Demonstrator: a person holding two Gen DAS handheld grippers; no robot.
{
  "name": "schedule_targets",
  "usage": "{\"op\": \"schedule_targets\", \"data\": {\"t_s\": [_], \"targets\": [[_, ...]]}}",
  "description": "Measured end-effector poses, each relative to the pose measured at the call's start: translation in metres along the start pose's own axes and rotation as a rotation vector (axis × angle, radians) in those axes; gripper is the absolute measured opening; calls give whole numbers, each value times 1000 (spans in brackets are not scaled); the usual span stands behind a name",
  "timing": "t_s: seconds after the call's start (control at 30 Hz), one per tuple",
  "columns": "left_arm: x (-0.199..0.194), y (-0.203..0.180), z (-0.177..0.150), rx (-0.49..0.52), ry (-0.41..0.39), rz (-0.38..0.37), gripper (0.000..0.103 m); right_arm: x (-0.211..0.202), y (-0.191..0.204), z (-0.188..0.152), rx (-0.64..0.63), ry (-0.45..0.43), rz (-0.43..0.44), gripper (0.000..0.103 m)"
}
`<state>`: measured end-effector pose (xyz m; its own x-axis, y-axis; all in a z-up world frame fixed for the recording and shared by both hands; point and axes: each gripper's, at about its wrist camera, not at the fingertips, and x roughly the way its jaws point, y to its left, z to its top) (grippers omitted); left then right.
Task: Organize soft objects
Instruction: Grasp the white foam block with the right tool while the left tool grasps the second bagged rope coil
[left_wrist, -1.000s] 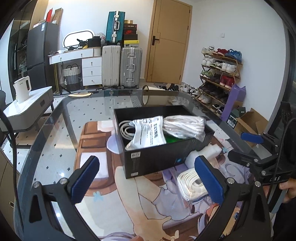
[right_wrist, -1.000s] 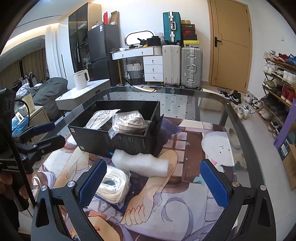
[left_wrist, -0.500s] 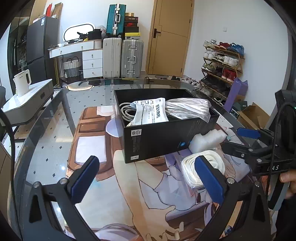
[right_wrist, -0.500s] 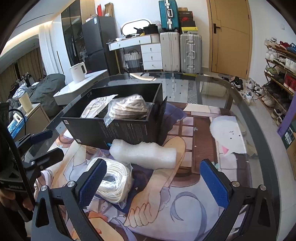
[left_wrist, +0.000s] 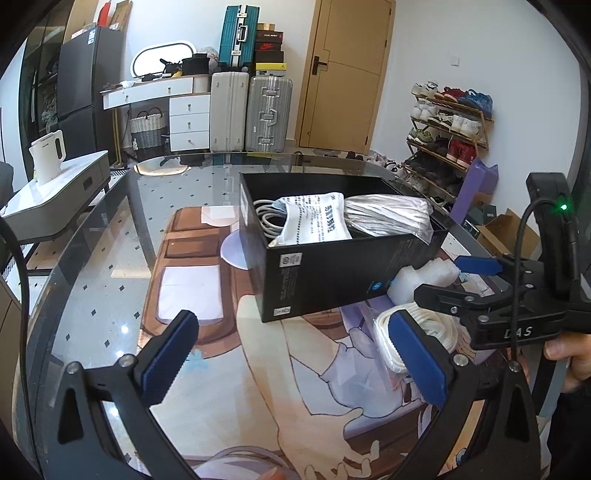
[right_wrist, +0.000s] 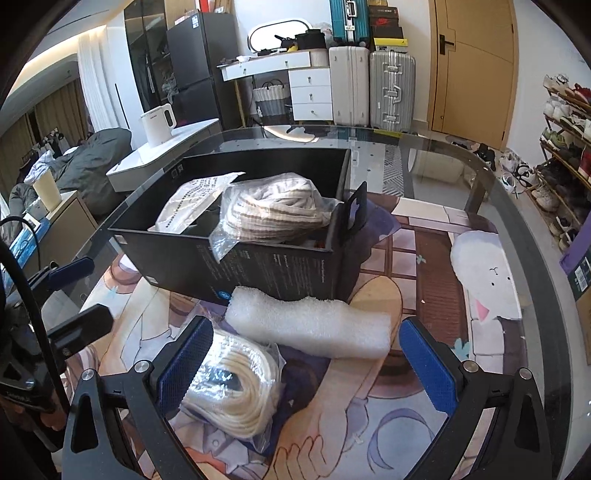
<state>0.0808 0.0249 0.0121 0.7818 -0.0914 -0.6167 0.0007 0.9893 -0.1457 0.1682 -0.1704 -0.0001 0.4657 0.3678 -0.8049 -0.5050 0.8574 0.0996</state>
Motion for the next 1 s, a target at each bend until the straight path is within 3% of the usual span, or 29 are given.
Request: {"op": "schedule_targets", "data": {"t_s": [0.33,0.43,0.67,1.0], "targets": [[0,6,1,-11,3,8,103,19,1,6,49,45,5,102],[-1,6,1,-6,-2,12,103,19,2,7,37,34,5,93],[-2,1,1,5,-1,14,103,6,4,4,14,-7,-9,92],[-3,-8,2,24,10,7,103,-35,-16,-14,80,-90,-22,92]]}}
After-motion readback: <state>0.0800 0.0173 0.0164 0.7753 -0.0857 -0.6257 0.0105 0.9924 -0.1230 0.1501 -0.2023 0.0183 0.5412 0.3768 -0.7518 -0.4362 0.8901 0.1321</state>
